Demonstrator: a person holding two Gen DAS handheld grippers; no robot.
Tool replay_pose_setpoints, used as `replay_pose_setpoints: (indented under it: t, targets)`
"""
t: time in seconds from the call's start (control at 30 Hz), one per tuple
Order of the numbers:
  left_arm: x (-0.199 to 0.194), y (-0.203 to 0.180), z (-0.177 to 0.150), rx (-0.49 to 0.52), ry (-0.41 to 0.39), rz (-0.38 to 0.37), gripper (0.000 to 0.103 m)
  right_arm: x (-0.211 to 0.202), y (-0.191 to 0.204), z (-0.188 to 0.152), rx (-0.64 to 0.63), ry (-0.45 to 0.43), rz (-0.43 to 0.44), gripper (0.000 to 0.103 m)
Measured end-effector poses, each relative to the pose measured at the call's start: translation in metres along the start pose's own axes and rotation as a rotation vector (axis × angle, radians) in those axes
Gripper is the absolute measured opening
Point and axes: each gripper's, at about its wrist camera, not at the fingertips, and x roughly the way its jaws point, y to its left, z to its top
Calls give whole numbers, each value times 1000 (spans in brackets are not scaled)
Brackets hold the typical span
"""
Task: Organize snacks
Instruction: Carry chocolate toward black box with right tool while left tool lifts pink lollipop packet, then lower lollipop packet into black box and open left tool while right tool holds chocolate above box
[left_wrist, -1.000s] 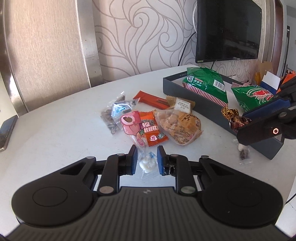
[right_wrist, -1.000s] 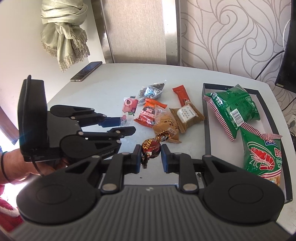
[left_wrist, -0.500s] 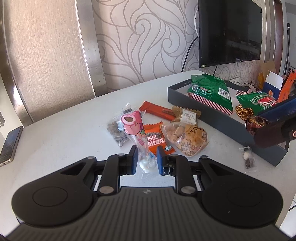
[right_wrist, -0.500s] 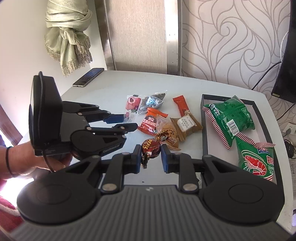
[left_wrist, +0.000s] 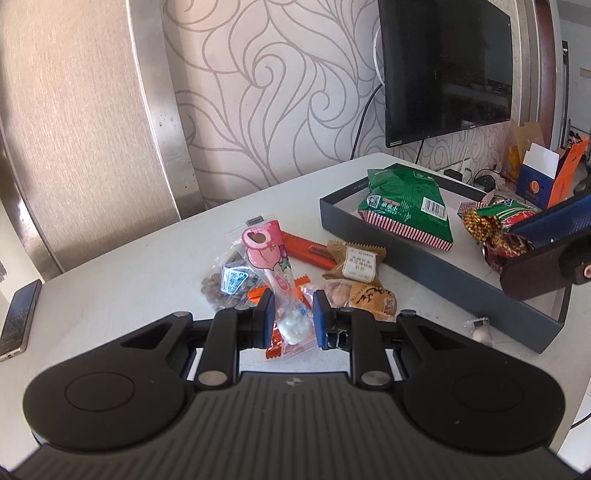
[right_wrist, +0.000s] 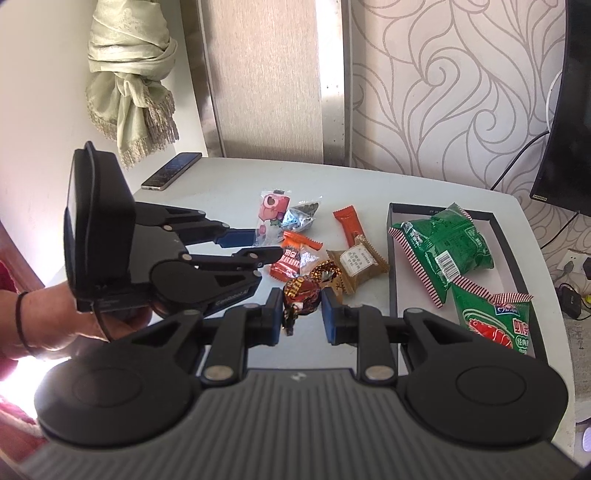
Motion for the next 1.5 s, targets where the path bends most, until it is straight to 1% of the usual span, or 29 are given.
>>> replay_pose_setpoints:
  t: [0.47, 0.7, 0.93, 1.17, 1.33, 1.5]
  targets:
    - [6, -28, 8, 60, 4, -35, 25, -6, -15, 20, -28, -43, -18, 25]
    - [11, -42, 29, 87, -20, -49, 25, -14, -33, 25, -14, -61, -43, 25]
    - [16, -59, 51, 100, -57, -77, 25, -28, -55, 29, 11, -87, -88, 25]
    - [24, -85, 64, 109, -75, -126, 25, -40, -74, 26, 26, -88, -130, 25]
    - [35, -108, 67, 101, -76, -182, 25, -46, -87, 23, 33, -79, -163, 25]
    - [44, -135, 64, 120, -71, -239, 25, -52, -101, 19, 48, -68, -192, 25]
